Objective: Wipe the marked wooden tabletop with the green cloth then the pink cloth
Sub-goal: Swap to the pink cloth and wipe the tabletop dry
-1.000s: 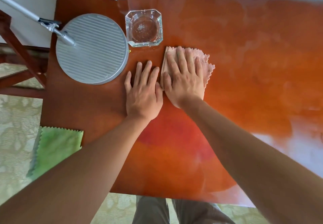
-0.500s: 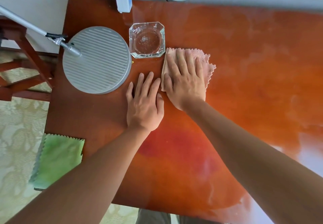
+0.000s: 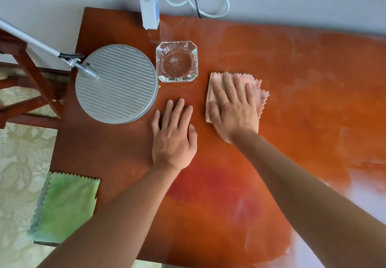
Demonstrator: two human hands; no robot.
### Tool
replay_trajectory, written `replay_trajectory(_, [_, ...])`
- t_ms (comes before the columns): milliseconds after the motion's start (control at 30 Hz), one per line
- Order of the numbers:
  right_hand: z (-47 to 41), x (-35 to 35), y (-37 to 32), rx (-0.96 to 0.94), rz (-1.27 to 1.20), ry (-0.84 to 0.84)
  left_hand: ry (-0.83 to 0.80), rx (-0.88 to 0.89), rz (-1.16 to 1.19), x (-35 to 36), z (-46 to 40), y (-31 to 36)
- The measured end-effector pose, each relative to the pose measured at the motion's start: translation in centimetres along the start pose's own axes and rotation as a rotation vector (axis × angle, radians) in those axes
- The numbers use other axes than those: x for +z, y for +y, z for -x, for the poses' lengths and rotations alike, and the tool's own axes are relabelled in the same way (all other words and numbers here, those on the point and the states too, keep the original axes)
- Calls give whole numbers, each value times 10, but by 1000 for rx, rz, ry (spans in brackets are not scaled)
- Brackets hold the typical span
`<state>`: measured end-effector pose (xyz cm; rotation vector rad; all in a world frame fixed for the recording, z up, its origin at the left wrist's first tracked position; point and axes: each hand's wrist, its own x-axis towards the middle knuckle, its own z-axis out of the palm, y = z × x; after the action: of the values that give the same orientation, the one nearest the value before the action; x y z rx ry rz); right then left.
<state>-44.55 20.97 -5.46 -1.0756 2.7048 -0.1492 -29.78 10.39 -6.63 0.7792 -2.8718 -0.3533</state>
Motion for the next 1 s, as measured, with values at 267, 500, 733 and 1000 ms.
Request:
replay_trajectory(267, [-89, -14, 4, 0, 25, -15, 1, 8, -25, 1, 0, -1])
replay_trajectory(500, [-134, -24, 4, -24, 29, -12, -2, 10, -45, 2, 2, -1])
replay_trajectory(733, [-102, -19, 10, -27, 4, 9, 8, 28, -24, 3, 3, 1])
replay_trajectory(1000, [15, 2, -12, -38, -3, -17, -24, 21, 3, 1, 4, -1])
